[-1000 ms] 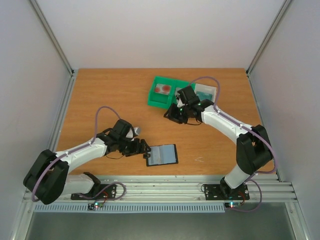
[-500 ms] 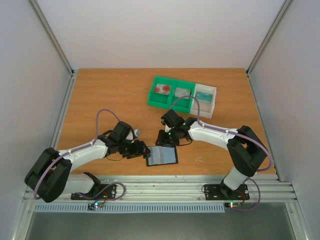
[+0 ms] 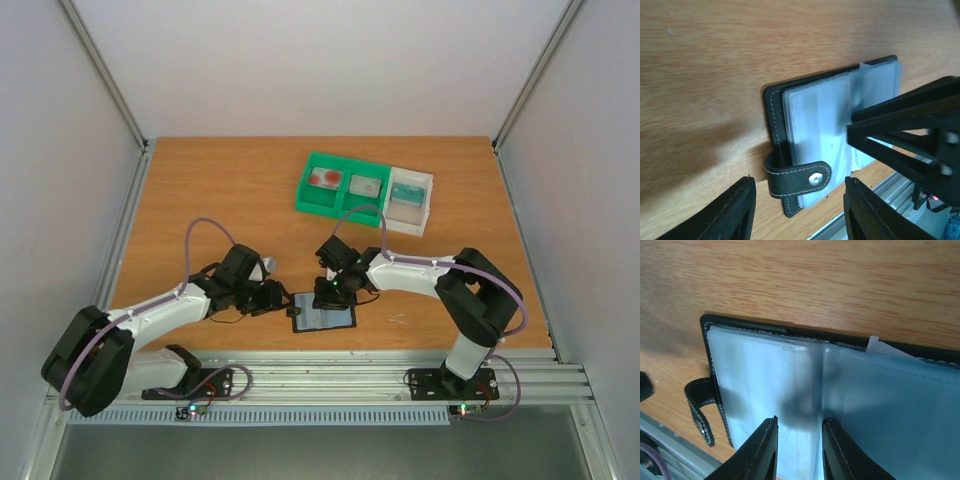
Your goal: Take the credit cards out of the card holder
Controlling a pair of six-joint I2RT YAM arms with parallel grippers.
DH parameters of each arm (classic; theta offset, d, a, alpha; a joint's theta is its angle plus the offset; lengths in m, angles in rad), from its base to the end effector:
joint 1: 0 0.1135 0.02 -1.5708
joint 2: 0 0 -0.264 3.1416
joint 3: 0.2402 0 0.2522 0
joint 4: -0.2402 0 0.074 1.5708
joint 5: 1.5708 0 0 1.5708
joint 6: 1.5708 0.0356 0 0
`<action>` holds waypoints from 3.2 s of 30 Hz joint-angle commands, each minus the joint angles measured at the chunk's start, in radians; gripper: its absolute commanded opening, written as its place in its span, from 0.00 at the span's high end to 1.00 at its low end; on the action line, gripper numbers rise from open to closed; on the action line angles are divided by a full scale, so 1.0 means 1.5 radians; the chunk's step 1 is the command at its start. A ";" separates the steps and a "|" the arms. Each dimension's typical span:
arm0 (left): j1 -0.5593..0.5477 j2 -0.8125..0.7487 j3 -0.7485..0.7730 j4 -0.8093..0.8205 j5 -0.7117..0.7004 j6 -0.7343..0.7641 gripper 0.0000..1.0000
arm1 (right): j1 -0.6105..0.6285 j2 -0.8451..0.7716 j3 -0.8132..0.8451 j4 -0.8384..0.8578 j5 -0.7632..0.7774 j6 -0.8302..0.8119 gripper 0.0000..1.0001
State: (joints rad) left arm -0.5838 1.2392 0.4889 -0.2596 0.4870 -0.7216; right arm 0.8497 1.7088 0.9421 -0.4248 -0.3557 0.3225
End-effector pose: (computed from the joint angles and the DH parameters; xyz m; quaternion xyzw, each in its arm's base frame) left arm 0.1662 -0.1298 0.1507 0.0024 0.9350 -0.3472 0.0727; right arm 0.1981 0.2441 0.1485 -0.2840 0.9245 0.2474 0.0585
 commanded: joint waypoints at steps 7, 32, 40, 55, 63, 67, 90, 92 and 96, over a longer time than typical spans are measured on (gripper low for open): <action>0.000 -0.088 -0.022 0.019 0.016 -0.021 0.49 | 0.017 0.025 -0.012 0.008 0.043 0.003 0.83; 0.009 0.026 -0.014 0.237 0.023 -0.073 0.40 | 0.008 -0.010 -0.141 0.187 0.022 0.081 0.99; 0.010 0.073 -0.003 0.242 0.023 -0.077 0.45 | 0.005 -0.017 -0.152 0.198 0.025 0.090 0.99; 0.010 0.124 0.003 0.268 0.039 -0.078 0.57 | 0.003 -0.016 -0.158 0.206 0.024 0.092 0.99; 0.010 0.135 -0.001 0.292 0.042 -0.079 0.69 | 0.003 -0.018 -0.166 0.215 0.029 0.099 0.99; 0.010 0.148 0.000 0.316 0.056 -0.089 0.76 | 0.001 -0.029 -0.181 0.234 0.040 0.118 0.99; 0.010 0.121 -0.011 0.350 0.095 -0.117 0.92 | -0.003 -0.071 -0.221 0.314 0.032 0.132 0.93; 0.010 0.122 -0.010 0.351 0.101 -0.119 0.98 | -0.003 -0.069 -0.222 0.322 0.027 0.130 0.93; 0.009 0.121 -0.002 0.344 0.104 -0.118 1.00 | -0.003 -0.078 -0.224 0.331 0.026 0.126 0.91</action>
State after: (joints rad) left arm -0.5705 1.4406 0.4656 0.2001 0.6159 -0.9054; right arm 0.8490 1.6085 0.6277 0.0692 -0.3412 0.5228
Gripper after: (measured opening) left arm 0.017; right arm 0.073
